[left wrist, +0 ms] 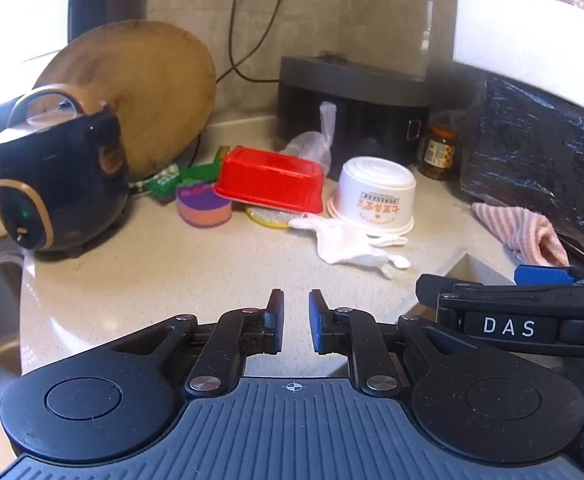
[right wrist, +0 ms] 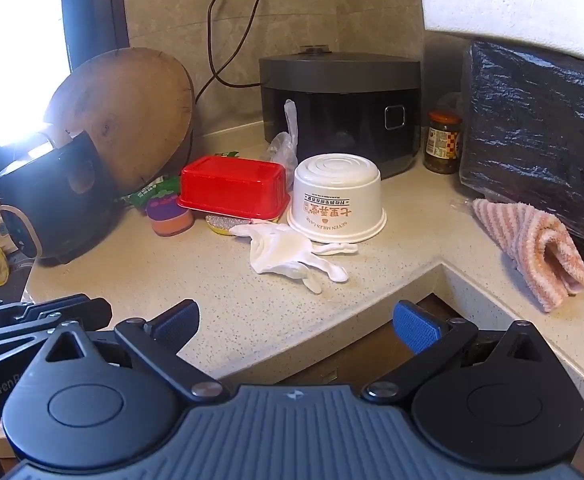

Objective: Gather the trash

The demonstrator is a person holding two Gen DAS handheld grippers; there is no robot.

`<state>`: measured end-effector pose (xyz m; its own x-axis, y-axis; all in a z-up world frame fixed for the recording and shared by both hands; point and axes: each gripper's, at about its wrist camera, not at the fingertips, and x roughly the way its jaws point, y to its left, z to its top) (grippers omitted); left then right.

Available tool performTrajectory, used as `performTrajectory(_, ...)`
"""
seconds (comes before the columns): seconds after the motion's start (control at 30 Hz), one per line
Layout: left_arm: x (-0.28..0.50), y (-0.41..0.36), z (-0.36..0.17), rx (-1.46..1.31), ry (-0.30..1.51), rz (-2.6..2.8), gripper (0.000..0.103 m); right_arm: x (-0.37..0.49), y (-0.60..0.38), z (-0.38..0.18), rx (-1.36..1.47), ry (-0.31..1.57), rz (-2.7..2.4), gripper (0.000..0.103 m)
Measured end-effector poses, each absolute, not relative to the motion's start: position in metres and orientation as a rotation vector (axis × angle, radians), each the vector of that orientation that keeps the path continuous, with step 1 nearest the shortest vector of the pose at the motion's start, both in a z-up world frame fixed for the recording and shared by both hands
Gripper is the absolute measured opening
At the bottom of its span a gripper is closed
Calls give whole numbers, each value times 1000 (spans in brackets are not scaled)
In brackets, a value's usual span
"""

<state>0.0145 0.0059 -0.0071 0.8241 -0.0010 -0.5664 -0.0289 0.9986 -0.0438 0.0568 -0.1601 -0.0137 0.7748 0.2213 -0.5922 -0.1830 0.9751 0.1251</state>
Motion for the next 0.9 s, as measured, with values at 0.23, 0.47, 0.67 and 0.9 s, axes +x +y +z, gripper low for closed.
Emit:
performTrajectory(0.23, 16, 7, -9, -62, 619, 20, 17, 56, -159, -16, 62, 649, 219, 103)
performTrajectory(0.47, 17, 8, -10, -71, 630, 18, 17, 57, -158, -16, 59, 653, 219, 103)
performTrajectory(0.67, 19, 10, -12, -78, 647, 18, 17, 57, -157, -17, 53, 661, 228, 103)
performTrajectory(0.9, 19, 8, -12, -83, 651, 18, 17, 57, -156, -17, 49, 662, 231, 103)
